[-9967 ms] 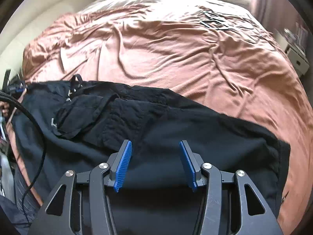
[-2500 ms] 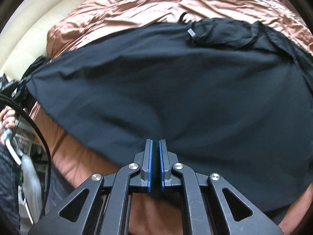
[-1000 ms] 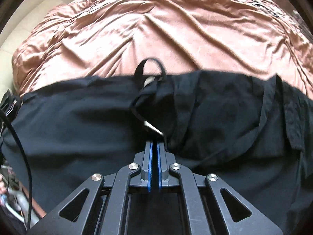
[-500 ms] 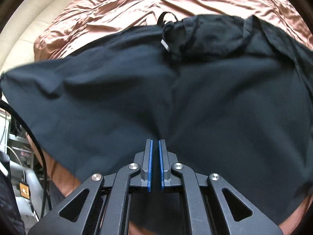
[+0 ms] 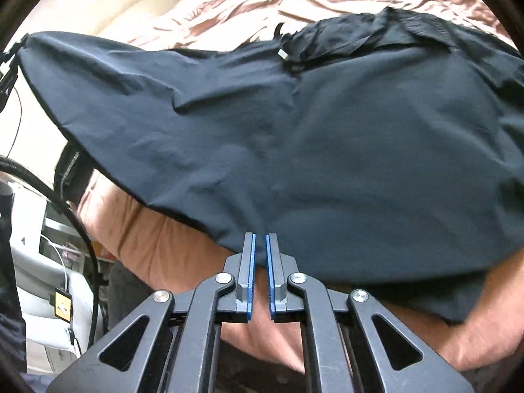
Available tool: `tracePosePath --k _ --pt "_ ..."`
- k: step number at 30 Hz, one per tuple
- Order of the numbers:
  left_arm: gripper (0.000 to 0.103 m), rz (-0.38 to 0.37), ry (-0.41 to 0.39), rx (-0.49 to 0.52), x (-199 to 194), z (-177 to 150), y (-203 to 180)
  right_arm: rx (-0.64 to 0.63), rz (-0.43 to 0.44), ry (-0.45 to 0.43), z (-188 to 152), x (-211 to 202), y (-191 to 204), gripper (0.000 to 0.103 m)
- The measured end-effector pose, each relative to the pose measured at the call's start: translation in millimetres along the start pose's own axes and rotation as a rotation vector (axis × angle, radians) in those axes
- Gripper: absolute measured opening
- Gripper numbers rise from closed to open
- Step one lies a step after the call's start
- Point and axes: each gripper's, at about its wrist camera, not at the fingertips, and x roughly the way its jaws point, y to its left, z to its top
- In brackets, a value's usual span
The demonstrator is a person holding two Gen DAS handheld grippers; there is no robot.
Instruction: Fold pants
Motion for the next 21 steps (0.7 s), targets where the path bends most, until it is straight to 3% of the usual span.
tracePosePath --k 1,3,5,21 --pt "0.011 -0.007 0.003 0.012 3 2 -8 0.005 0.0 -0.021 -3 -9 -5 0.005" --pt "0.011 -0.026 0.011 0.045 11 5 -31 0.012 -0.01 -0.063 -9 -22 -10 0.022" --pt "0.011 -0.044 0.021 0.073 21 8 -52 0.018 -0.023 -0.125 -14 -44 -21 0.058" --pt "0.011 -0.166 0.149 0.226 121 -5 -205 0.156 -0.029 -0.305 -70 -145 -91 0.061"
